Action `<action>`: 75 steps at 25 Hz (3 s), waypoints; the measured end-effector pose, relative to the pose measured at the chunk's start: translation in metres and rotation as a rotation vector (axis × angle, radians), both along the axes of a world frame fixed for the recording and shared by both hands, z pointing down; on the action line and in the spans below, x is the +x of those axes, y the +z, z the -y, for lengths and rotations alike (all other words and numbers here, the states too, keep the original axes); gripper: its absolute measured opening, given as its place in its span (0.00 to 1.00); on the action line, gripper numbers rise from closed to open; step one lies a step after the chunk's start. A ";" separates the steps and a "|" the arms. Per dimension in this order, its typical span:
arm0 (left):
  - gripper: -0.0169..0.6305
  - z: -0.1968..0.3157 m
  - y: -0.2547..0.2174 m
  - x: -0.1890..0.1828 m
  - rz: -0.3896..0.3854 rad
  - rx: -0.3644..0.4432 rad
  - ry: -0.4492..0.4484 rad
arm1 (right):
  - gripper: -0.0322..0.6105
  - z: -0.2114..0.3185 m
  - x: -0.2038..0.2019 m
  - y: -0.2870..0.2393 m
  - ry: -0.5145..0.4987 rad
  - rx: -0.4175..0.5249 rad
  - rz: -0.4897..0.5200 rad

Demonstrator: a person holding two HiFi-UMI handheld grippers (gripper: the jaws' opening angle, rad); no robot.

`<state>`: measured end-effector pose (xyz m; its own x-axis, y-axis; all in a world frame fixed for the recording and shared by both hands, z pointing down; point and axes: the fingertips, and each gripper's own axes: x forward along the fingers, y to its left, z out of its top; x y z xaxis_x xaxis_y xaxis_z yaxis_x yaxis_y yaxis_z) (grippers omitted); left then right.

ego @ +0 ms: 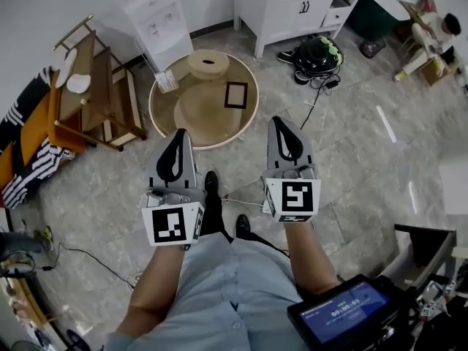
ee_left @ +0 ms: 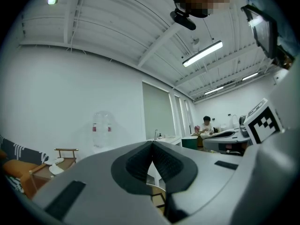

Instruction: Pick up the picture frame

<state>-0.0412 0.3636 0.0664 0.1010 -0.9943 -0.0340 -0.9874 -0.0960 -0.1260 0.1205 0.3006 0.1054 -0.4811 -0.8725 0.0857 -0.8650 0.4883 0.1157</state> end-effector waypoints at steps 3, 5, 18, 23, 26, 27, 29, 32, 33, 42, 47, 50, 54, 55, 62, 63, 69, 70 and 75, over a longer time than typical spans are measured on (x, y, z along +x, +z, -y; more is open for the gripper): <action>0.04 0.041 0.010 -0.022 -0.021 -0.014 0.009 | 0.07 0.039 -0.020 0.010 0.014 -0.018 -0.023; 0.04 0.073 0.016 -0.042 -0.043 -0.019 0.014 | 0.07 0.069 -0.039 0.017 0.017 -0.027 -0.037; 0.04 0.253 0.012 -0.142 -0.103 -0.011 0.104 | 0.07 0.235 -0.126 0.012 0.121 -0.031 -0.069; 0.04 0.288 0.018 -0.135 -0.095 -0.031 0.143 | 0.07 0.263 -0.118 0.015 0.160 -0.047 -0.069; 0.04 0.310 0.023 -0.132 -0.098 -0.047 0.153 | 0.07 0.283 -0.113 0.021 0.173 -0.056 -0.066; 0.04 0.317 0.026 -0.130 -0.092 -0.054 0.155 | 0.07 0.289 -0.112 0.025 0.174 -0.061 -0.064; 0.04 0.333 0.033 -0.126 -0.057 -0.068 0.163 | 0.07 0.304 -0.107 0.032 0.171 -0.074 -0.061; 0.04 0.361 0.042 -0.114 -0.036 -0.087 0.172 | 0.07 0.331 -0.098 0.044 0.167 -0.097 -0.057; 0.04 0.370 0.045 -0.109 -0.046 -0.096 0.171 | 0.07 0.340 -0.094 0.048 0.166 -0.108 -0.055; 0.04 0.452 0.099 -0.075 -0.046 -0.212 0.173 | 0.07 0.414 -0.073 0.113 0.134 -0.244 -0.033; 0.04 0.483 0.142 -0.061 -0.030 -0.296 0.169 | 0.07 0.439 -0.063 0.165 0.123 -0.344 -0.028; 0.04 0.497 0.169 -0.054 -0.028 -0.340 0.174 | 0.07 0.449 -0.061 0.197 0.110 -0.391 -0.028; 0.04 0.511 0.207 -0.053 -0.031 -0.402 0.174 | 0.07 0.459 -0.063 0.237 0.099 -0.451 -0.035; 0.04 0.513 0.217 -0.054 -0.033 -0.418 0.172 | 0.07 0.459 -0.064 0.247 0.096 -0.468 -0.038; 0.04 0.521 0.286 -0.051 -0.055 -0.528 0.173 | 0.07 0.451 -0.069 0.324 0.078 -0.592 -0.061; 0.04 0.521 0.297 -0.050 -0.061 -0.544 0.176 | 0.07 0.449 -0.070 0.335 0.077 -0.606 -0.062; 0.04 0.506 0.353 -0.048 -0.089 -0.639 0.184 | 0.07 0.430 -0.077 0.394 0.081 -0.694 -0.074; 0.04 0.504 0.362 -0.048 -0.092 -0.654 0.183 | 0.07 0.427 -0.077 0.403 0.082 -0.707 -0.076; 0.04 0.493 0.400 -0.057 -0.111 -0.709 0.168 | 0.07 0.412 -0.085 0.438 0.091 -0.760 -0.080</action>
<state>-0.0979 -0.1295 0.4666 0.2878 -0.7524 0.5925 -0.9554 -0.2687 0.1227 0.0353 -0.1118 0.5436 -0.3775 -0.5957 0.7089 -0.9086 0.3861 -0.1594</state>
